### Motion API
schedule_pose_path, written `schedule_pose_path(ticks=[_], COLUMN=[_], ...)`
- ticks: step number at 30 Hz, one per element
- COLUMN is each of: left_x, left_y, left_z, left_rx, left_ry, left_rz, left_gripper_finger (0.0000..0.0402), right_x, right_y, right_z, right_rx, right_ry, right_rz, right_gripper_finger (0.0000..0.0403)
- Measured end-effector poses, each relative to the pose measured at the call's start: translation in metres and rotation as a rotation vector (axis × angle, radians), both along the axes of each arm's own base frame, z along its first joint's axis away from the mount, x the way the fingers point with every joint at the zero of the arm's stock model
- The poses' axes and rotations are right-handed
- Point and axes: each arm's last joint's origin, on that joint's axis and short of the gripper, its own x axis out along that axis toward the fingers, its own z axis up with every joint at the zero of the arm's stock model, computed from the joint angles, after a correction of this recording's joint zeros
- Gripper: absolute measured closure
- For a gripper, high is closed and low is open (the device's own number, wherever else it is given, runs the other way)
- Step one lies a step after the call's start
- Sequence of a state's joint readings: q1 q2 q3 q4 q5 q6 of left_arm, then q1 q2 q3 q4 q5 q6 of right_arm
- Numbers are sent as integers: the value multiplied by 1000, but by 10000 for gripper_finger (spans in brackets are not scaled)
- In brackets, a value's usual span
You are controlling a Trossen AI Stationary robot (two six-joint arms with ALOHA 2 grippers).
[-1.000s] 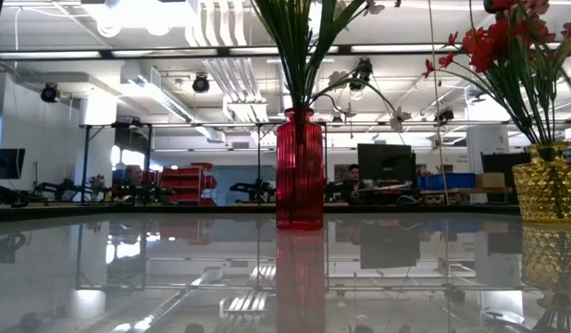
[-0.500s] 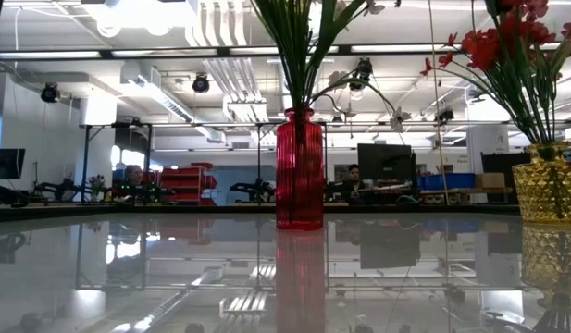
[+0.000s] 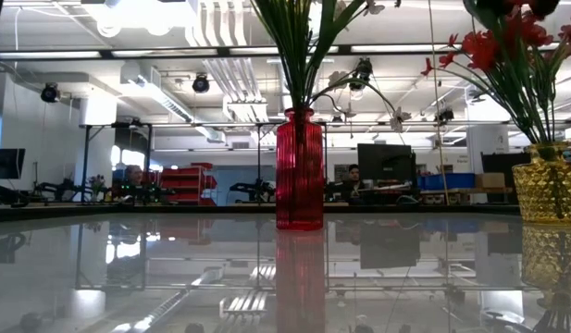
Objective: Sort flowers into vase by color
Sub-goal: Put the black flower into the yellow vase, then return to Home Position
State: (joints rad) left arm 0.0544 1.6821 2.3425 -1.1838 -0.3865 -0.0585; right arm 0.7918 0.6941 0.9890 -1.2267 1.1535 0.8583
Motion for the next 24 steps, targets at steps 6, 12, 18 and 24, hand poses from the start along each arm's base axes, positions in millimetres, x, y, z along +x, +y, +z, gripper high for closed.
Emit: schedule_pose_path(ticks=[6,12,18,24], left_x=[-5,-21,-37,-54], left_y=[-1,-2,-6,-10], left_z=[-3,3,10,19], left_rx=[-19,-21,-66,-86], left_ry=[46,48,30,-16], left_rz=[-11,-12,-99,-155], left_gripper_finger=[261,261,261,261], right_x=[5,4,-7,-18], right_y=[7,9,1,-9], right_z=[-15,-12,16,50], right_rx=[93,213,352,437], right_ry=[66,96,98,42], right_rz=[23,58,152,218], right_gripper_finger=[389,337,254,208])
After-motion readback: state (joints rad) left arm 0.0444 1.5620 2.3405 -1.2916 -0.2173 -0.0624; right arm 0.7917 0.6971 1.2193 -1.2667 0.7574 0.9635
